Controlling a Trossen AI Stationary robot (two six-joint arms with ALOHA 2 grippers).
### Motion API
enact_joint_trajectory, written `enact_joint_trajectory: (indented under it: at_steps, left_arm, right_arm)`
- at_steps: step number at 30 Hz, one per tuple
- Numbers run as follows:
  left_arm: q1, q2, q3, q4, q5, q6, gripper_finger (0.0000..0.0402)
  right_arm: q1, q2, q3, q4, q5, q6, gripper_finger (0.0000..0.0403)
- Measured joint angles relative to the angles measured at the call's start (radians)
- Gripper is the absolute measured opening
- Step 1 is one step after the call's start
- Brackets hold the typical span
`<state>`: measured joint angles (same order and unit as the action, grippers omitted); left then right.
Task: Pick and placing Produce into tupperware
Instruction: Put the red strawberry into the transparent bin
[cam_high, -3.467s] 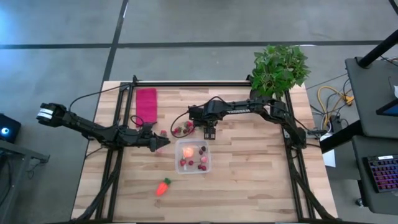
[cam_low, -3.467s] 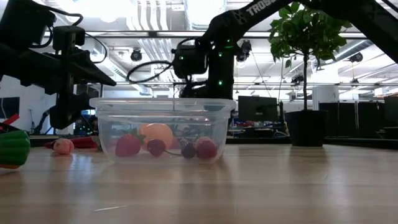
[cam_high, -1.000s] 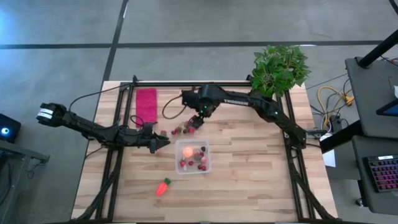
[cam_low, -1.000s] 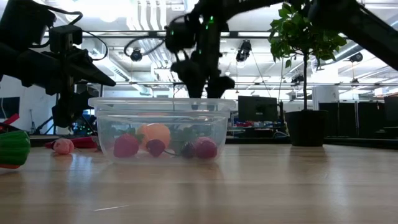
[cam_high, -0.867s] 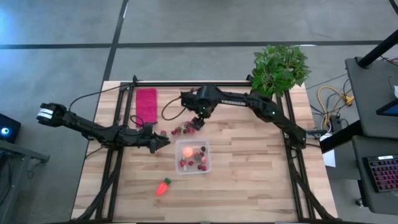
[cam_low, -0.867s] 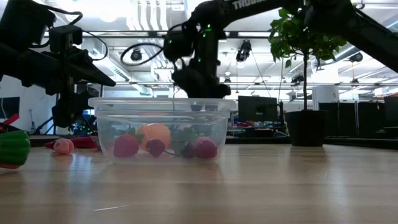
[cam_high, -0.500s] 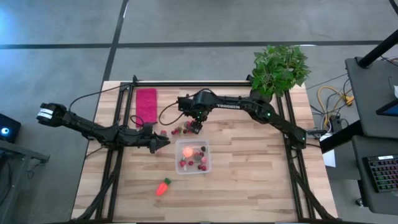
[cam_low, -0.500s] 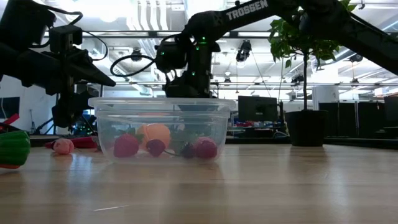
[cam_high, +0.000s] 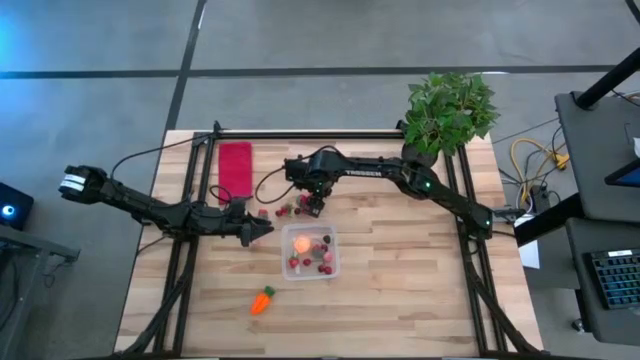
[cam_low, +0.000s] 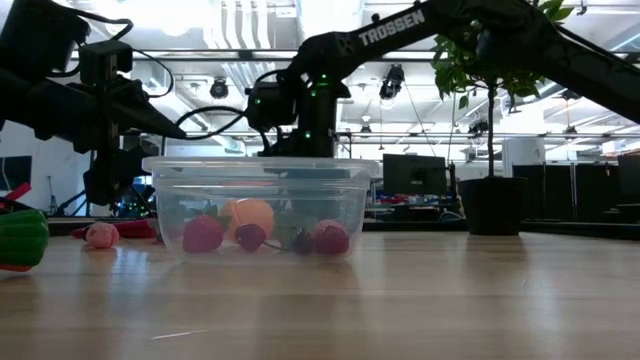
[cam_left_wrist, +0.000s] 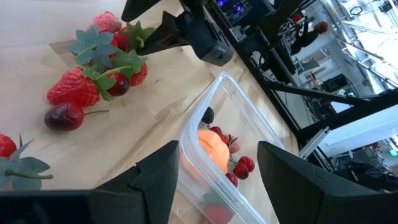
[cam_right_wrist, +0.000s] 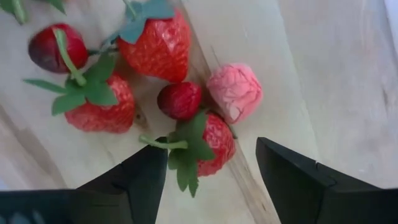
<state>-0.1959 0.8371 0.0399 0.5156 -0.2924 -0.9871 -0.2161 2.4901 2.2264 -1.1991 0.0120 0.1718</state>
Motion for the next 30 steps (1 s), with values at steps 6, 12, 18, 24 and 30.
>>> enact_joint_trajectory:
  at_steps: [6, 12, 18, 24, 30]
  left_arm:
    - [0.000, 0.000, 0.000, 0.000, 0.000, 0.000, 0.0203]
    - [0.000, 0.000, 0.000, 0.000, 0.000, 0.001, 0.0203]
    - [0.000, 0.000, 0.000, 0.000, 0.000, 0.005, 0.0203]
    - [0.000, 0.000, 0.000, 0.000, 0.000, 0.006, 0.0203]
    - [0.000, 0.000, 0.000, 0.000, 0.000, 0.005, 0.0203]
  right_arm:
    - [0.000, 0.000, -0.005, 0.006, 0.008, 0.018, 0.0209]
    - [0.000, 0.000, -0.006, 0.007, 0.008, 0.038, 0.0165]
    - [-0.001, -0.019, -0.007, -0.003, -0.111, 0.083, 0.0121]
    - [0.010, -0.105, -0.007, -0.020, -0.160, 0.117, 0.0101]
    - [0.048, -0.222, -0.007, -0.028, -0.275, 0.117, 0.0095]
